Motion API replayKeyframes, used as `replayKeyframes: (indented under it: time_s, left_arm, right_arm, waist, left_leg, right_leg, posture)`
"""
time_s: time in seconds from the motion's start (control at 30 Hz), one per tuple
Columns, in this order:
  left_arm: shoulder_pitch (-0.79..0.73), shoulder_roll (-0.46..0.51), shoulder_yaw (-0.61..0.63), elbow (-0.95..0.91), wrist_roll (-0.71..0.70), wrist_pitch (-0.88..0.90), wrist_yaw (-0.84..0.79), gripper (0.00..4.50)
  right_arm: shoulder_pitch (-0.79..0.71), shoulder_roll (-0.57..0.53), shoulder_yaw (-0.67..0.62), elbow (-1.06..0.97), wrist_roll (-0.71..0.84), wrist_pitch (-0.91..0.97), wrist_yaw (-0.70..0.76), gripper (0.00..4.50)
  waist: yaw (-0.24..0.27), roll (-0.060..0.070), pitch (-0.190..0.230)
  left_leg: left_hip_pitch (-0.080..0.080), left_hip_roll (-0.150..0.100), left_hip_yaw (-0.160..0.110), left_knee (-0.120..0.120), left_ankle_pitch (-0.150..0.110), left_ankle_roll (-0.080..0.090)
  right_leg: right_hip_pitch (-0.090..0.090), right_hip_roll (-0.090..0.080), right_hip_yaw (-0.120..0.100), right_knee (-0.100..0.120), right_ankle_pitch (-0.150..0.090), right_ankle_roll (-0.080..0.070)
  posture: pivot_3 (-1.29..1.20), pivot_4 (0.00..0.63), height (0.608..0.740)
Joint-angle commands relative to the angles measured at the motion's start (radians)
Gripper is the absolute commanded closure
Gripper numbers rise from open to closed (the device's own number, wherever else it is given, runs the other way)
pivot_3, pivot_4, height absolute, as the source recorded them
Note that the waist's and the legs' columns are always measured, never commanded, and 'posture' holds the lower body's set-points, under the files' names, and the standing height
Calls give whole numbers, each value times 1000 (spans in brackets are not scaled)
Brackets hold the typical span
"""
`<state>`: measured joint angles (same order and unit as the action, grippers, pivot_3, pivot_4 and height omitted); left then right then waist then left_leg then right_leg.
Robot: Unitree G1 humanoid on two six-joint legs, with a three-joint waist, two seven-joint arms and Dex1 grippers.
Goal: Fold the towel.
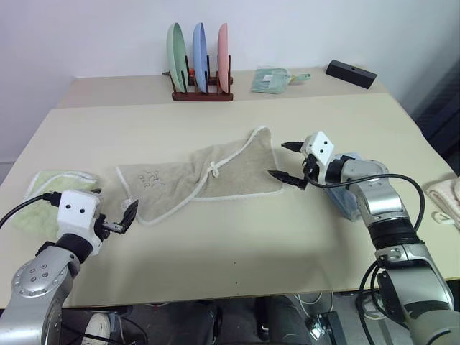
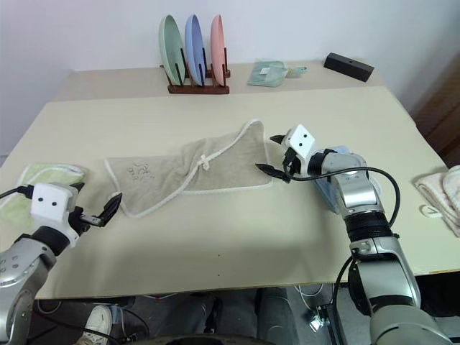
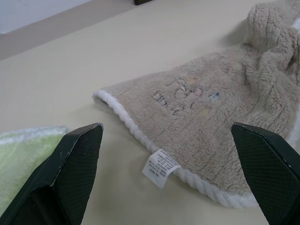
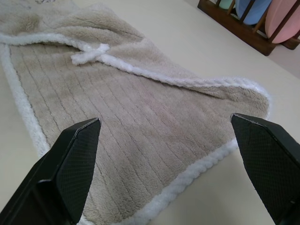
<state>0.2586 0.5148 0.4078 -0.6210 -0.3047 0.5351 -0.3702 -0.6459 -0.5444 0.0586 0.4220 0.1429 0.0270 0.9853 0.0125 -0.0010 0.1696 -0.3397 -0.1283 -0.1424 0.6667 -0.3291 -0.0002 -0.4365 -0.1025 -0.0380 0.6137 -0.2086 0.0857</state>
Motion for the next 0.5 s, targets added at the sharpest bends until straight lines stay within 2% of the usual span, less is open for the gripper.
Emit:
replayKeyframes:
  time_s: [0.03, 0.5]
  left_arm:
    - [-3, 12, 12, -13, 8, -17, -5, 46]
    - [-3, 25, 5, -19, 9, -13, -29, 46]
  right_arm:
    - [7, 2, -15, -53, 20, 5, 0, 0]
    - [50, -25, -29, -105, 35, 47, 1, 0]
  waist:
    - [0, 0, 0]
    - [0, 0, 0]
  left_leg:
    - [0, 0, 0, 0, 0, 0]
    - [0, 1, 4, -1, 0, 1]
  right_leg:
    - [0, 0, 1, 0, 0, 0]
    - [-2, 1, 4, 0, 0, 0]
  posture:
    - [0, 150, 740]
    - [0, 150, 740]
